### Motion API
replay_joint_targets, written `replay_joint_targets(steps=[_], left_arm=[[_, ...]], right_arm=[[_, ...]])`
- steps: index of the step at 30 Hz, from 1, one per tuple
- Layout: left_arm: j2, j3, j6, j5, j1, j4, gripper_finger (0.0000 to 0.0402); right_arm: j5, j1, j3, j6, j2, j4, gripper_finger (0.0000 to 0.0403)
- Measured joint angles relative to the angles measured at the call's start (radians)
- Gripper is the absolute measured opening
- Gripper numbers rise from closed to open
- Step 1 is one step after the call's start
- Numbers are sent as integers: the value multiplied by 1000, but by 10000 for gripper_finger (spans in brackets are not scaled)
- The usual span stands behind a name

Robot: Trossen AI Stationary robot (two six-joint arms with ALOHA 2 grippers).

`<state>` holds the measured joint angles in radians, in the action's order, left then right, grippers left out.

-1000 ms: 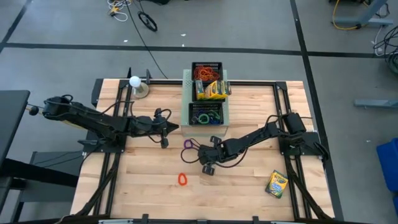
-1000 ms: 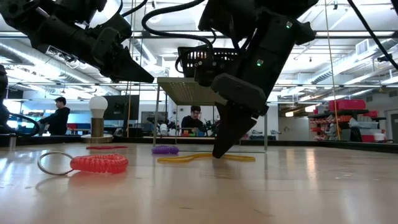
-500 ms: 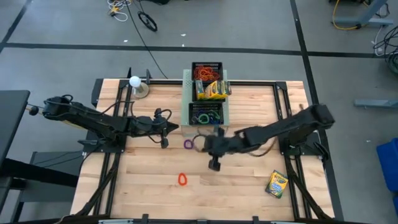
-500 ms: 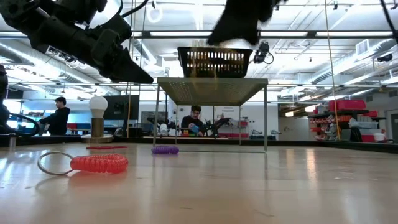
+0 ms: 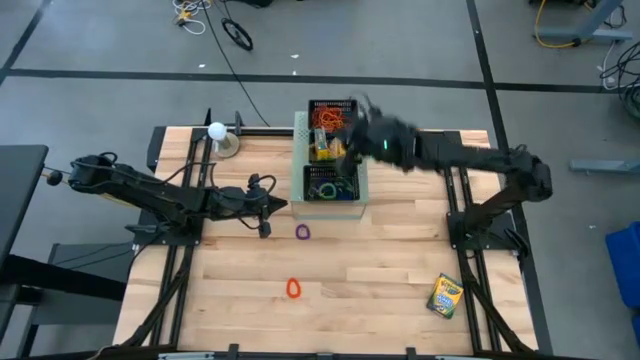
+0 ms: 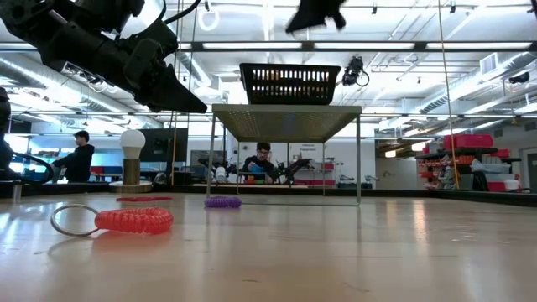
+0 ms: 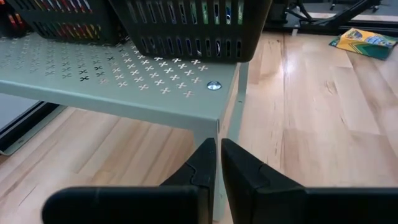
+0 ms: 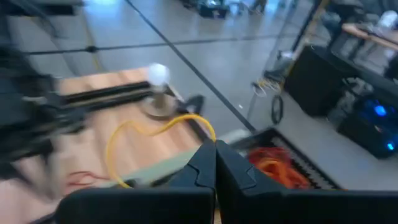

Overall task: Pick & Place Office Desk Supplies
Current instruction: Put the yellow rubber band into the top black bin on the shelf

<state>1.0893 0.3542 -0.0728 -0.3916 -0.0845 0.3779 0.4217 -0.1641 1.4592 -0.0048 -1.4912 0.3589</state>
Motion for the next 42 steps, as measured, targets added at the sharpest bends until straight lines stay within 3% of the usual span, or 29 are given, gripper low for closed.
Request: replay_joint_targets(steps=[6, 11, 22, 35, 42], left_arm=[[0, 0, -9, 0, 0, 1, 34], [0, 1, -9, 0, 0, 13, 34], [0, 1, -16, 8, 0, 14, 34], [0, 1, -13, 8, 0, 15, 34], [0, 1, -13, 8, 0, 16, 34]], right_arm=[[-148, -277, 0, -58, -26, -51, 0], [-278, -383, 1, -56, -87, -78, 0], [-299, -439, 0, -60, -227, -117, 2], [-374, -414, 0, -33, -164, -192, 2], [-374, -403, 0, -30, -141, -333, 2]])
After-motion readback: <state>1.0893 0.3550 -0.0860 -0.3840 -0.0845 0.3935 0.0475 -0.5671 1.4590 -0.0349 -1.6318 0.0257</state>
